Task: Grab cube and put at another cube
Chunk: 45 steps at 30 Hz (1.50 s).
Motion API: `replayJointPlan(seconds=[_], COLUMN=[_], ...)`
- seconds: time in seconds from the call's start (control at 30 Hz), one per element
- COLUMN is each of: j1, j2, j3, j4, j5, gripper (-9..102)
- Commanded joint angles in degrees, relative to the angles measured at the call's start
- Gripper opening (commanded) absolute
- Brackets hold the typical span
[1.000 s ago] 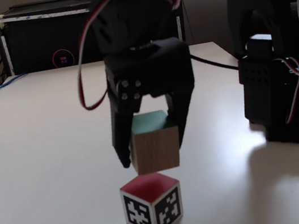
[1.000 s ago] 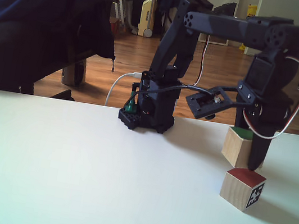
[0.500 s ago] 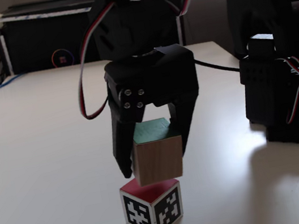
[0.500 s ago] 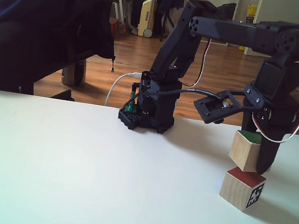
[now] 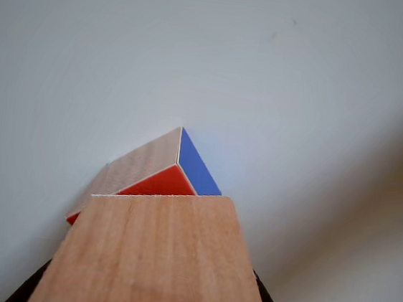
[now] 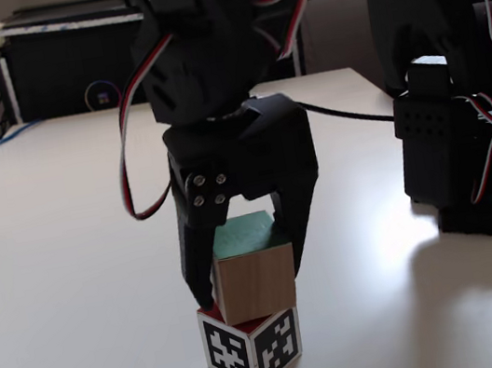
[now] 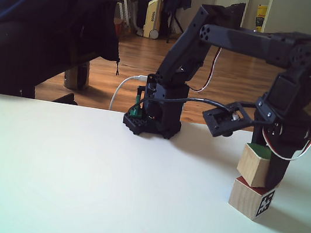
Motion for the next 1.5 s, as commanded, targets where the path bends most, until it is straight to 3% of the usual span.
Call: replayJointPlan(seconds=[0.0,0.1,0.97,1.47], j1=[0.4,0.5,1.1,-0.6], j2=[0.2,-0.5,4.1,26.7], j3=[-2.7,-3.0,-1.9,4.1], j4=[0.5,1.0,1.1,1.1], j5=[0.3,0.1,1.4,1.8], gripper=[26,34,40,41])
